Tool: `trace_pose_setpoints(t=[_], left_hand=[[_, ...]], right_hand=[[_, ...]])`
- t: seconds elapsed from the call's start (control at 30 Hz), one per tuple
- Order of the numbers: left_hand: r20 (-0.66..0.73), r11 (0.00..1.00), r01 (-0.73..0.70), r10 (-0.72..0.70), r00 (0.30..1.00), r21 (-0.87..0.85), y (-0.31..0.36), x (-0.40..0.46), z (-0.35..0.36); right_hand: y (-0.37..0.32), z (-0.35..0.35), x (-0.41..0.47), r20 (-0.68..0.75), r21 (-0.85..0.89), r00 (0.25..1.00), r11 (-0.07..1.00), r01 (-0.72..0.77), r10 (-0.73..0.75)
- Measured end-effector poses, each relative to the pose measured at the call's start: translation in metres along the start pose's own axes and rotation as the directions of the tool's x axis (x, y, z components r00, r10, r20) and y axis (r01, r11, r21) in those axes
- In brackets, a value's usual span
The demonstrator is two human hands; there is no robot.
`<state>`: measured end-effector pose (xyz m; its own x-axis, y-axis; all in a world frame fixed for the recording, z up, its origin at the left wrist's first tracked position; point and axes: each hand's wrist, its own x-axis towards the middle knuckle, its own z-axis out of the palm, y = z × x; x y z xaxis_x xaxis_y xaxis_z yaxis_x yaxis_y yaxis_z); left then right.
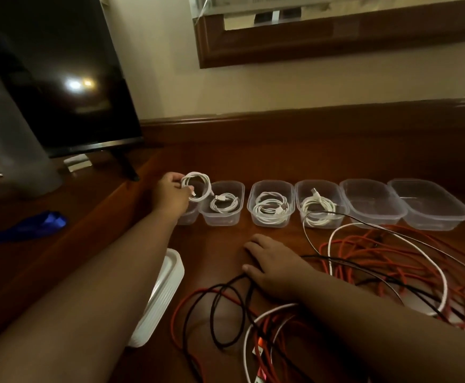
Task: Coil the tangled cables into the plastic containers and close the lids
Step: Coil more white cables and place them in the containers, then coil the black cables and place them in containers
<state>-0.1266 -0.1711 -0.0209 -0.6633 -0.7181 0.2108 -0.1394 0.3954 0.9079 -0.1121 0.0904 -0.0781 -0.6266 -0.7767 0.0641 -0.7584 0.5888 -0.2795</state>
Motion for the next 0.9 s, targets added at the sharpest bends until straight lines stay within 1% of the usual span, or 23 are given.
trace_pose_setpoints(t=[0.1,0.2,0.27,0.33,0.4,0.47,0.57,0.67,0.77,0.8,0.87,0.9], left_hand=[[-0.059,0.975,-0.003,0.016,0.998,0.222,-0.004,0.02,-0.001],[-0.11,0.95,0.061,-0.028,0.993,0.307,-0.007,0.034,0.0],[-0.117,0.925,0.095,-0.056,0.992,0.367,-0.008,0.043,0.002],[-0.082,0.877,0.093,-0.062,0.995,0.471,-0.01,0.048,0.005],[-0.019,0.82,0.07,-0.072,0.997,0.569,-0.013,0.049,0.009],[0.046,0.773,0.036,-0.084,0.995,0.634,-0.016,0.048,0.012],[0.102,0.695,-0.033,-0.059,0.993,0.718,-0.015,0.043,0.012],[0.146,0.625,-0.094,-0.032,0.989,0.775,-0.012,0.037,0.009],[0.195,0.583,-0.183,0.044,0.98,0.791,-0.006,0.025,0.005],[0.202,0.595,-0.214,0.088,0.975,0.775,-0.003,0.018,0.004],[0.196,0.663,-0.259,0.17,0.966,0.702,0.006,0.0,0.001],[0.202,0.695,-0.294,0.213,0.956,0.656,0.012,-0.012,0.0]], right_hand=[[0.002,0.002,0.0,-0.013,-0.005,1.0,1.0,0.012,-0.012],[0.002,0.003,0.001,-0.014,-0.007,1.0,1.0,0.018,-0.018],[0.003,0.005,0.003,-0.018,-0.002,1.0,1.0,0.024,-0.024],[0.004,0.004,0.003,-0.014,-0.004,1.0,1.0,0.028,-0.028],[0.004,0.004,0.002,-0.007,-0.003,1.0,1.0,0.027,-0.027],[0.004,0.004,0.001,-0.003,-0.002,1.0,1.0,0.022,-0.022],[0.005,0.006,0.003,-0.013,0.003,1.0,1.0,0.02,-0.02],[0.005,0.007,0.004,-0.008,0.015,1.0,1.0,0.008,-0.008],[0.005,0.001,0.002,0.007,0.104,1.0,0.995,-0.004,0.003],[0.005,-0.002,0.001,0.02,0.159,1.0,0.987,-0.016,0.012],[0.007,-0.01,-0.001,0.058,0.25,0.998,0.967,-0.052,0.038],[0.008,-0.013,-0.002,0.073,0.266,0.996,0.962,-0.067,0.049]])
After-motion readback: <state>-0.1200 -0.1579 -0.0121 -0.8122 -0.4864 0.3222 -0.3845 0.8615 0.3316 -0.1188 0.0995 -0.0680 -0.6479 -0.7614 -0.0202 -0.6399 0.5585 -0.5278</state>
